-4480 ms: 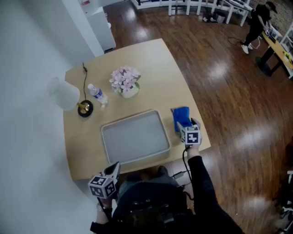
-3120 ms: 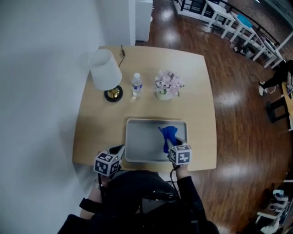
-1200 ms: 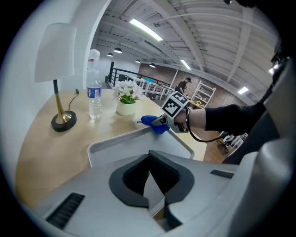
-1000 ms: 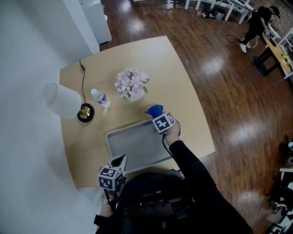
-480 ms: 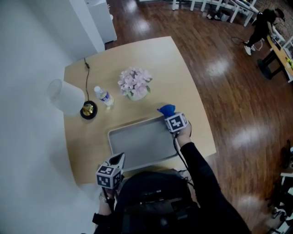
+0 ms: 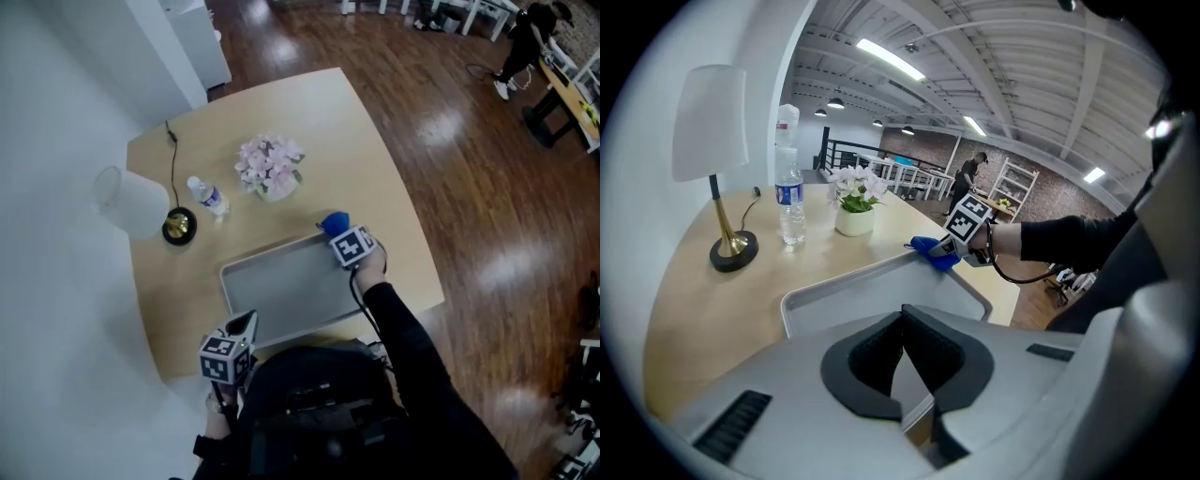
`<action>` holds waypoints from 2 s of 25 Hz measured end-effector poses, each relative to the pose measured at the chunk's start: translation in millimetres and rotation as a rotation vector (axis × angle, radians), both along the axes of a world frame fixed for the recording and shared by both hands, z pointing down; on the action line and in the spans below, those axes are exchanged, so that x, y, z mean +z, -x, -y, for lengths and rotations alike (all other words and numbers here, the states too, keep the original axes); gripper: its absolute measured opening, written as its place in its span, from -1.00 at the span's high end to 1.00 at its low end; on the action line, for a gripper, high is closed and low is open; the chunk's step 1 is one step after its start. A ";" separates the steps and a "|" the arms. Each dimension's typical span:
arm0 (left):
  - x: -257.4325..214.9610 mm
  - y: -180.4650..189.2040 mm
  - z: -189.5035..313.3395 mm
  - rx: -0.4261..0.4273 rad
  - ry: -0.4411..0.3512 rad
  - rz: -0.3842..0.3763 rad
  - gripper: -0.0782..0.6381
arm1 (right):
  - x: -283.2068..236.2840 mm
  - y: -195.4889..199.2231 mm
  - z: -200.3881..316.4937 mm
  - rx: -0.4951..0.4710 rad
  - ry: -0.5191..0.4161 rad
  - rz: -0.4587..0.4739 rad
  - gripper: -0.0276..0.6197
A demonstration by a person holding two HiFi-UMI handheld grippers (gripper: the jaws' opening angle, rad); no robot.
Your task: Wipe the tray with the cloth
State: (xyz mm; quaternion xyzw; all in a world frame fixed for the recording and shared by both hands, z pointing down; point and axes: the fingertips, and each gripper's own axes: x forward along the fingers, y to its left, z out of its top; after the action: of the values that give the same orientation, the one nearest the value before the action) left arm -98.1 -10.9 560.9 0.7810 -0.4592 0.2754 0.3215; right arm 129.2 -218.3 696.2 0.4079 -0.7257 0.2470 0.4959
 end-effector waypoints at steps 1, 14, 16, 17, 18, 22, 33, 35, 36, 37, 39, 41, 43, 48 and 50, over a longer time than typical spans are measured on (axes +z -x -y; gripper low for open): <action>-0.1 0.4 -0.2 0.002 -0.001 -0.001 0.78 | -0.3 -0.6 -2.3 0.002 -0.001 0.001 0.57; 5.0 7.5 -6.9 0.011 0.021 -0.018 0.78 | 3.7 -29.4 -101.4 0.035 0.056 0.020 0.57; 6.4 8.4 -7.3 0.019 0.022 -0.016 0.78 | 3.7 -34.2 -122.3 0.036 0.058 0.030 0.57; 6.3 8.3 -7.4 0.025 0.024 -0.015 0.78 | 3.6 -36.3 -132.5 0.038 0.062 0.034 0.57; 5.7 7.5 -7.4 0.032 0.026 -0.014 0.78 | 3.7 -38.3 -142.5 0.040 0.068 0.036 0.57; 9.0 -0.1 -8.9 0.056 0.039 -0.003 0.78 | 4.1 -48.3 -173.1 0.047 0.074 0.043 0.57; 16.7 -44.2 -23.1 0.040 0.103 0.010 0.78 | -29.7 -56.8 -205.2 -0.051 -0.014 0.247 0.57; 15.1 -43.6 -26.8 -0.002 0.108 0.023 0.78 | -52.4 -56.8 -204.2 -0.190 -0.082 0.278 0.57; 15.1 -41.5 -29.6 -0.024 0.111 0.034 0.78 | -58.4 -55.3 -206.2 -0.282 -0.101 0.274 0.57; 16.0 -38.7 -33.0 -0.045 0.116 0.044 0.78 | -59.4 -53.0 -209.9 -0.378 -0.107 0.263 0.57; 18.5 -33.0 -41.9 -0.089 0.126 0.051 0.78 | -52.6 -45.0 -221.3 -0.554 -0.077 0.266 0.57; 20.1 -26.3 -52.7 -0.130 0.136 0.043 0.78 | -44.4 -34.1 -232.1 -0.664 -0.023 0.288 0.57; 21.3 -17.8 -61.4 -0.156 0.143 0.039 0.78 | -37.3 -25.2 -236.3 -0.731 0.002 0.245 0.57; 17.8 10.0 -69.0 -0.182 0.125 0.028 0.78 | -11.5 -2.2 -258.8 -0.761 0.042 0.116 0.57; 17.0 27.5 -69.7 -0.200 0.110 0.017 0.78 | -13.8 12.3 -258.7 -0.733 0.023 0.095 0.57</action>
State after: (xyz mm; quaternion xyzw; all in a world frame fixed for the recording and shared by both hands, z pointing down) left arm -125.6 58.8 577.9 0.7100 -0.5218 0.2734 0.3859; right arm 116.9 40.4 682.4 0.1034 -0.8430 0.0795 0.5219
